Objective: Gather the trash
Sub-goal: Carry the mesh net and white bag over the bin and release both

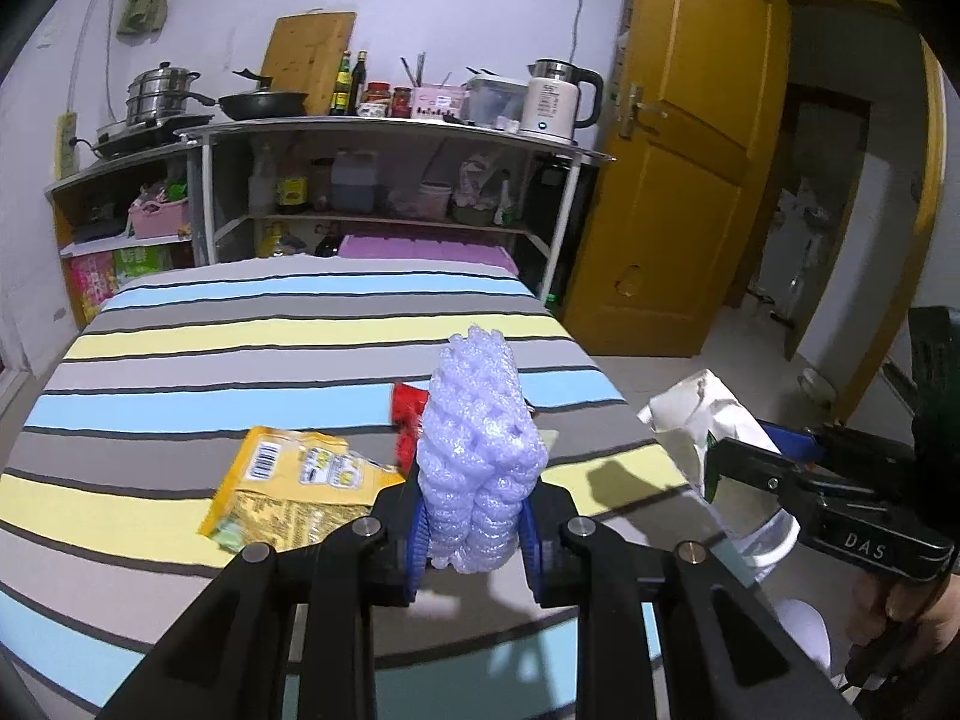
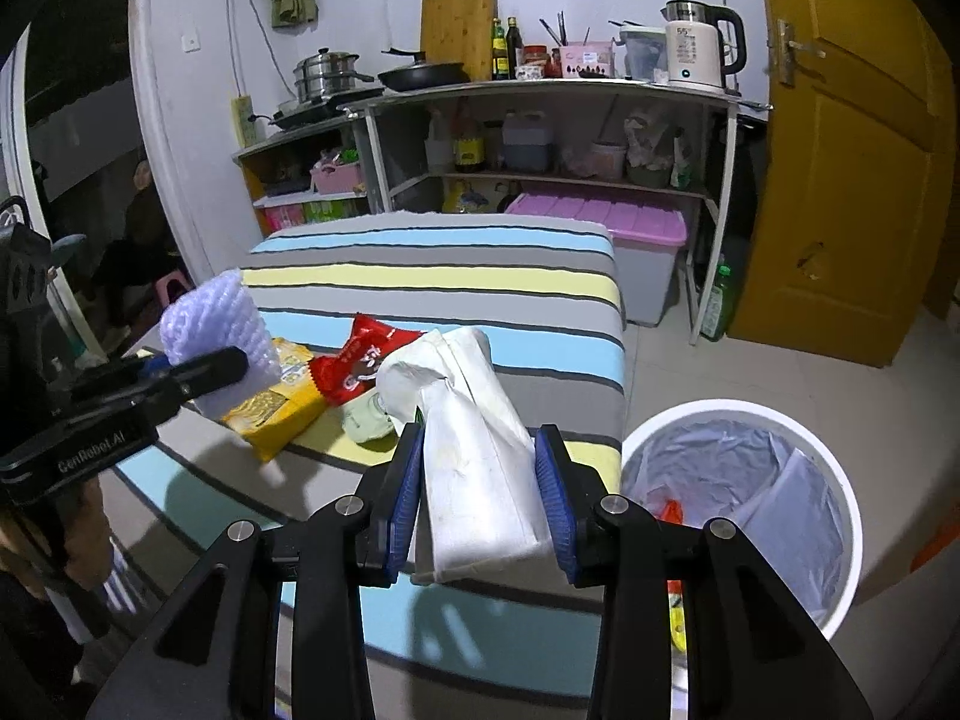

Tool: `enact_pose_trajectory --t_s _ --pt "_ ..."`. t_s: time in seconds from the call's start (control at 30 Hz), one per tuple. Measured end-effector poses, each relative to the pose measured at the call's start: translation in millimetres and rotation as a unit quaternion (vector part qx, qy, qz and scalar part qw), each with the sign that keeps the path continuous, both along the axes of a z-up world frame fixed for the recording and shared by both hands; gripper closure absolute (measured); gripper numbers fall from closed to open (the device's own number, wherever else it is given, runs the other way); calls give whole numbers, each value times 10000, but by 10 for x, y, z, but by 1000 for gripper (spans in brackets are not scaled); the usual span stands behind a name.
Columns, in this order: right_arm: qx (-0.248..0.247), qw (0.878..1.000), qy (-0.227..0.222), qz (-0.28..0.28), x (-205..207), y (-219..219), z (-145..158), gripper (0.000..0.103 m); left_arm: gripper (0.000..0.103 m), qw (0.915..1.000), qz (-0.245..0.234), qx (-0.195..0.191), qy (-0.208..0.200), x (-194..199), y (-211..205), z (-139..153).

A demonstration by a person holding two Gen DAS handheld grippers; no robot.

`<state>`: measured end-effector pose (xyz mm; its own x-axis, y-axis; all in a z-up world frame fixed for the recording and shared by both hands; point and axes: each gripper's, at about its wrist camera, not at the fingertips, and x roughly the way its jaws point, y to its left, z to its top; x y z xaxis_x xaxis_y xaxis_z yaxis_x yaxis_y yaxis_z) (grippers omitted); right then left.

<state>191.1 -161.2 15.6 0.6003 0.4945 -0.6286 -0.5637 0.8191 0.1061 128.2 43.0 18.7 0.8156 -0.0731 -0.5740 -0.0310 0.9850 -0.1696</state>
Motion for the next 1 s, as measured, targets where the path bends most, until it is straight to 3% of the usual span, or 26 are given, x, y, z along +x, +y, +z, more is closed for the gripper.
enact_pose_trajectory --t_s 0.47,1.0 --pt "83 9997 -89 -220 -202 -313 53 65 78 9991 -408 23 -70 -63 -413 94" --pt "192 9964 18 -831 -87 -837 -33 64 78 9951 -982 51 28 269 -951 60"
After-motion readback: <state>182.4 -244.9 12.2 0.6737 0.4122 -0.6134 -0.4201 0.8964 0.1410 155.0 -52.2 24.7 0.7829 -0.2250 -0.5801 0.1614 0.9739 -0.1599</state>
